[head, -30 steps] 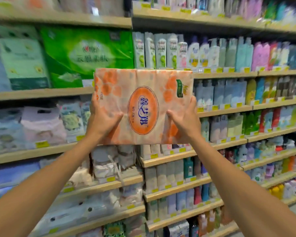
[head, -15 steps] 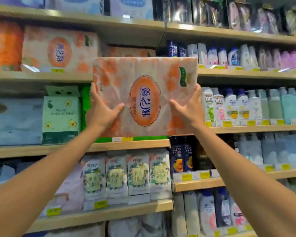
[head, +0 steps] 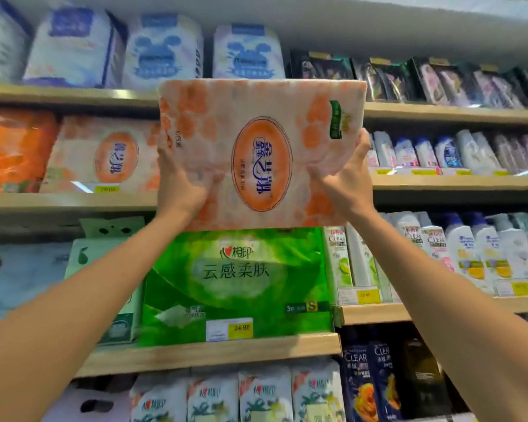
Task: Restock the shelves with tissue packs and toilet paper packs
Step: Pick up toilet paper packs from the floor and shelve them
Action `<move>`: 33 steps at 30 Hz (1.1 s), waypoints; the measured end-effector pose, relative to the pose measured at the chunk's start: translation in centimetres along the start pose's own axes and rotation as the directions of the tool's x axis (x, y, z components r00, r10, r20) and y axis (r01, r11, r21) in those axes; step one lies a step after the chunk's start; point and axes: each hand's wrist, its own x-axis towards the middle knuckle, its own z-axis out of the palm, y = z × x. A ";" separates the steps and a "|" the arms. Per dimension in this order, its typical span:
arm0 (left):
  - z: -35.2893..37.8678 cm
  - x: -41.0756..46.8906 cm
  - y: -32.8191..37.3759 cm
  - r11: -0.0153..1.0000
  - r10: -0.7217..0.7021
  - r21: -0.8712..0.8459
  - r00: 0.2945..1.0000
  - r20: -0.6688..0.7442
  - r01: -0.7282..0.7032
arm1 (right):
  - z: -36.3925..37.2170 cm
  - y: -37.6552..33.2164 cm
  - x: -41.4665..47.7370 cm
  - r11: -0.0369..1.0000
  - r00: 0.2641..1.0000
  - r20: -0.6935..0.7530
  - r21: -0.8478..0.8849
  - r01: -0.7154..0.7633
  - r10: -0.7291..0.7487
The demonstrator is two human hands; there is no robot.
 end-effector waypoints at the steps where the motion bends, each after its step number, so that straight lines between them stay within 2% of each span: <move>1: 0.4 0.7 -0.4 1.000 0.012 -0.020 1.000 0.000 -0.012 | 0.4 0.2 0.8 1.000 1.000 -0.005 0.004 0.017 -0.017; 8: 2.4 4.7 0.0 0.993 0.085 -0.071 0.983 -0.164 -0.098 | 3.0 1.7 6.3 0.991 0.990 -0.075 0.059 0.122 -0.117; 11: 2.8 7.1 -0.3 0.990 0.111 -0.067 0.976 -0.186 -0.126 | 3.9 1.3 8.2 0.971 0.980 -0.089 0.142 0.191 -0.180; 15: 3.3 9.5 -0.1 0.988 0.088 -0.105 0.966 -0.243 -0.117 | 5.2 0.9 9.6 0.893 0.952 -0.140 0.332 0.304 -0.272; 19: 4.3 10.8 -0.7 0.980 0.113 -0.130 0.963 -0.246 -0.148 | 6.7 1.7 11.1 0.815 0.902 -0.235 0.391 0.428 -0.362; 27: 6.6 11.0 -3.1 0.973 0.037 -0.216 0.981 -0.190 -0.079 | 9.5 5.2 11.9 0.858 0.932 -0.174 0.364 0.362 -0.319; 33: 7.0 11.8 -4.4 0.980 0.070 -0.172 0.983 -0.172 -0.100 | 10.6 5.9 12.0 0.879 0.943 -0.168 0.345 0.329 -0.287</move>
